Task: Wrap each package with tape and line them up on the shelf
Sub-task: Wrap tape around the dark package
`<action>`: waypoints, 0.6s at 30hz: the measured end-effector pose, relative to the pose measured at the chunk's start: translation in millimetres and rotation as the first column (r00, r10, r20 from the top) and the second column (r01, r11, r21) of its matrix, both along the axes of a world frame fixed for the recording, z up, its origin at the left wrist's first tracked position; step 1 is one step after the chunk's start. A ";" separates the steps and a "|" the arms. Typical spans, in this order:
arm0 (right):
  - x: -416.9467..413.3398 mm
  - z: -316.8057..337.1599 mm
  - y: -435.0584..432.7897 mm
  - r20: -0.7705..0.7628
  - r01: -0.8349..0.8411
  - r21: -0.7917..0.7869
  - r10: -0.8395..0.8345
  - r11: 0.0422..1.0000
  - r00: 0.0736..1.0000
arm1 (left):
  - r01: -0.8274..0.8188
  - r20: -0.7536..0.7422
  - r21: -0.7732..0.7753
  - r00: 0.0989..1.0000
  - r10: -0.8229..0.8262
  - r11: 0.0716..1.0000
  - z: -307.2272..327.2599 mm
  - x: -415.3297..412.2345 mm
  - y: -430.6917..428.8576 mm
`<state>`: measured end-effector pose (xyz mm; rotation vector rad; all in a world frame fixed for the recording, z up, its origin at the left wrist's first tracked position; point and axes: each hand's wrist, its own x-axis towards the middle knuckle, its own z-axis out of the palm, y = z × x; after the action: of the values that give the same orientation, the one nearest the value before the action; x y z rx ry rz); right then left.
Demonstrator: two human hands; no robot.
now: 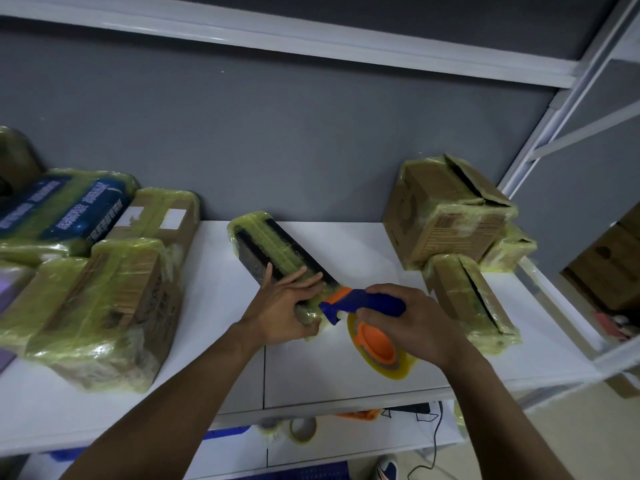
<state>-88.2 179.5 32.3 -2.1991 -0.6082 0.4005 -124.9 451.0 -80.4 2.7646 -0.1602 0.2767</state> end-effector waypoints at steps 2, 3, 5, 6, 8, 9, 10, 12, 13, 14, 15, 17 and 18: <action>2.7 -0.5 -2.9 -0.040 0.008 0.008 -0.007 1.000 0.999 | -0.010 -0.019 -0.004 1.000 0.010 1.000 -3.3 -0.3 -3.7; 5.0 -0.9 -4.0 -0.068 0.005 0.009 -0.004 1.000 0.998 | -0.013 -0.037 -0.009 0.999 0.013 1.000 -4.1 0.4 -4.5; 9.9 -2.6 -4.0 -0.131 -0.040 -0.029 0.036 0.999 0.991 | -0.008 -0.063 -0.019 0.998 0.007 1.000 -4.1 0.9 -3.7; 12.1 -3.2 -2.9 -0.155 -0.068 -0.065 0.057 0.996 0.986 | 0.000 -0.067 -0.018 0.998 -0.001 1.000 -3.7 0.9 -2.8; 15.9 -4.0 1.4 -0.192 -0.089 -0.129 0.063 0.988 0.979 | 0.009 -0.060 -0.020 0.998 -0.010 1.000 -4.3 -0.3 -2.3; 17.3 -5.2 3.6 -0.201 -0.082 -0.139 0.053 0.987 0.978 | 0.005 -0.048 -0.030 0.999 -0.006 1.000 -5.5 -1.5 -3.5; 18.1 -6.8 5.5 -0.200 -0.068 -0.143 0.038 0.987 0.979 | -0.003 -0.033 -0.042 0.999 0.001 0.999 -7.4 -2.6 -5.2; 15.7 -11.5 9.7 -0.161 -0.059 -0.165 0.032 0.985 0.986 | -0.008 -0.012 -0.052 1.000 0.008 0.999 -11.3 -4.2 -7.5; 13.1 -14.5 12.0 -0.134 -0.069 -0.175 0.046 0.982 0.990 | -0.005 -0.016 -0.044 1.000 0.004 0.999 -11.7 -3.9 -7.3; 10.5 -18.3 13.9 -0.111 -0.084 -0.167 0.066 0.982 0.992 | 0.000 -0.030 -0.032 1.000 -0.001 0.999 -11.1 -3.0 -6.2; 8.4 -22.1 15.0 -0.096 -0.097 -0.140 0.084 0.985 0.992 | 0.005 -0.046 -0.025 0.999 -0.006 1.000 -10.1 -2.1 -4.6; 5.9 -26.5 14.1 -0.087 -0.098 -0.088 0.090 0.991 0.992 | 0.010 -0.069 -0.030 0.998 -0.012 1.000 -8.0 -0.1 -1.4; 5.0 -26.7 12.0 -0.089 -0.091 -0.081 0.084 0.993 0.992 | 0.010 -0.078 -0.030 0.997 -0.012 0.999 -7.6 0.6 -0.6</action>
<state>-83.2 191.6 5.5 -2.2279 -0.6528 0.5729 -124.3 450.5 -88.0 2.7388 -0.1499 0.1670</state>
